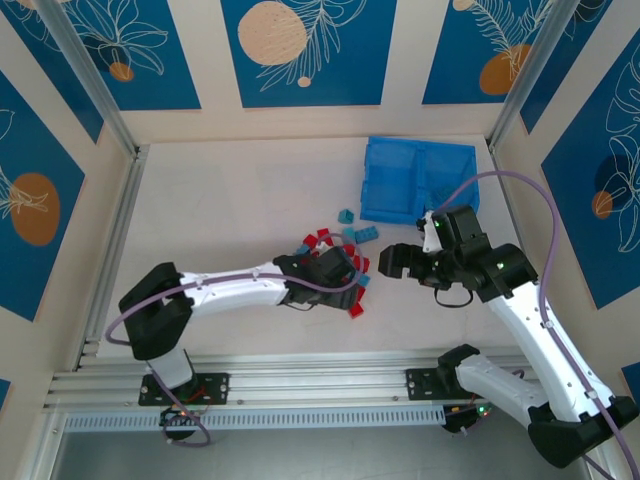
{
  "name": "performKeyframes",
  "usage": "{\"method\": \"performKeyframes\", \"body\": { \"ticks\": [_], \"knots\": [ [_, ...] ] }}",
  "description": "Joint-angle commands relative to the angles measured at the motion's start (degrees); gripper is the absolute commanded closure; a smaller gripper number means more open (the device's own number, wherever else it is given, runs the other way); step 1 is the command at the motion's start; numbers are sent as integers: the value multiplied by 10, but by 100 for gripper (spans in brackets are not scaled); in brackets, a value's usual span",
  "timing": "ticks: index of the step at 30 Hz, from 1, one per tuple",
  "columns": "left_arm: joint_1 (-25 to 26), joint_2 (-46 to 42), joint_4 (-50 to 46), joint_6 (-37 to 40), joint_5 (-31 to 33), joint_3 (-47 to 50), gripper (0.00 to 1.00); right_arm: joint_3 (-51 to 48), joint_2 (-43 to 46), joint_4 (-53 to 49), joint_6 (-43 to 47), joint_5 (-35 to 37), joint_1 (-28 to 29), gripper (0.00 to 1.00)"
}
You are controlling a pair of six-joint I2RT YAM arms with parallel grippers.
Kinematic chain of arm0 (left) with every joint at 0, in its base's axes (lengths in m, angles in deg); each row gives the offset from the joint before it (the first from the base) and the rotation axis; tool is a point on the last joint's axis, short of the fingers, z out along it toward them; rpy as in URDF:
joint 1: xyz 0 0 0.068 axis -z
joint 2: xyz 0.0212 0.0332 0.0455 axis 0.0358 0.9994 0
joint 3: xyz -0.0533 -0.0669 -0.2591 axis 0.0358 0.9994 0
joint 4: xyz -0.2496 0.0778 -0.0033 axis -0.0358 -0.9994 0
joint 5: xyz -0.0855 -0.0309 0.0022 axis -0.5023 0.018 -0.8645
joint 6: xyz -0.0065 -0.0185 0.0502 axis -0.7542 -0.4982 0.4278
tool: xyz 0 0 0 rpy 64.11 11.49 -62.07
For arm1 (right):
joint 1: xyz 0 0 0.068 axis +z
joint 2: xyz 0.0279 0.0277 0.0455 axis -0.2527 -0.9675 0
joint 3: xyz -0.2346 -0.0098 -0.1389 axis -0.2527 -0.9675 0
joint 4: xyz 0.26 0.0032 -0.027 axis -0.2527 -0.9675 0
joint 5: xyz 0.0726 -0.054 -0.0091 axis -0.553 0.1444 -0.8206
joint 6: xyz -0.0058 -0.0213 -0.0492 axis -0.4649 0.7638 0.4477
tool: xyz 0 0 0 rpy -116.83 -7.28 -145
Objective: Sort the legos into containers by color
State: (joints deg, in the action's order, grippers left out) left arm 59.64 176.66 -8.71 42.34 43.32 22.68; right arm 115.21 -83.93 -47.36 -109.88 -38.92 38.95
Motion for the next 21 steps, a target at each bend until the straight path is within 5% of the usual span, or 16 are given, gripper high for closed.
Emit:
{"method": "performKeyframes", "body": {
  "ticks": [1, 15, 21],
  "knots": [
    [-1, 28, -24, -43, 76, -18, 16, -15, 9, -16, -17, -23, 1, 8],
    [-2, 86, 10, -50, 46, -40, 74, -42, 59, -30, -40, -53, 0, 8],
    [2, 6, -35, -13, 25, -91, 79, -9, 82, -39, -78, -17, -2, 8]
  ]
}}
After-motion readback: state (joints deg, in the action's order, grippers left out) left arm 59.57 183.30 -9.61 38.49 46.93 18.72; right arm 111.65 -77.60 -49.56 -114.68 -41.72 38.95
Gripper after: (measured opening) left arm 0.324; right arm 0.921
